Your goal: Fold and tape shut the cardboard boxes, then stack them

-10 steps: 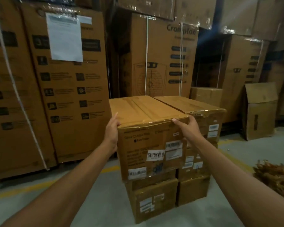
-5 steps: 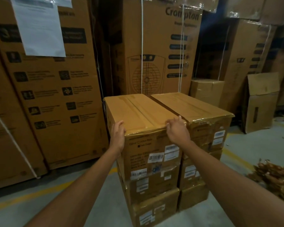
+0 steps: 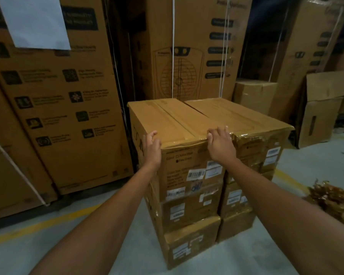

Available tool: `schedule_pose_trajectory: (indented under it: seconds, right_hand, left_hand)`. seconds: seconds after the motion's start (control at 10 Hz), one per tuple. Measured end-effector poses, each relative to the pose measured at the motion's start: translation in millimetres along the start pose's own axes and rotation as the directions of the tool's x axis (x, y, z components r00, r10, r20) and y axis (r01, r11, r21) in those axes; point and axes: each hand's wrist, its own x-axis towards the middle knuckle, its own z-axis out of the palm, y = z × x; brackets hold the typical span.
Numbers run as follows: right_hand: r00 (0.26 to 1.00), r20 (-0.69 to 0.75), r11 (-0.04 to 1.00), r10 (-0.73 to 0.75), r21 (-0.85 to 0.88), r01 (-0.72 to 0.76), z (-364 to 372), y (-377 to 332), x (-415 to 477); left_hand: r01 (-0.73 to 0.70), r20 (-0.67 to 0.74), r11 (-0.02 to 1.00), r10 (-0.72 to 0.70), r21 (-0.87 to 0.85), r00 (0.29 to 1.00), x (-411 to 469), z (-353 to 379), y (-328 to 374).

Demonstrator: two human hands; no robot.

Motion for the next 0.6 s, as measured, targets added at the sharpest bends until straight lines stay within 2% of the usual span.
schedule_pose_trajectory:
  seconds: [0.1,0.3,0.4,0.5,0.6]
  right_hand:
    - [0.997,-0.075,0.999,0.029,0.026,-0.027,5,-8,-6]
    - [0.998,-0.047,0.999,0.029,-0.016,-0.03,3,-20,-12]
    - [0.999,-0.025,0.999,0.042,-0.007,-0.043,4,-19,-14]
    - [0.997,0.055,0.998,0.056,0.014,-0.057,-5,-32,-30]
    - [0.996,0.091,0.998,0.006,0.059,-0.011,-9,-52,-52]
  left_hand:
    - [0.005,0.019,1.0,-0.006,0.026,1.0,-2,-4,0]
    - [0.086,0.046,0.992,-0.091,0.094,0.995,-4,-12,4]
    - [0.08,0.114,0.969,-0.109,0.235,0.987,0,-16,5]
    - [0.051,0.146,0.926,-0.113,0.375,0.983,-12,-27,14]
    - [0.038,0.194,0.882,-0.146,0.471,0.97,-25,-40,25]
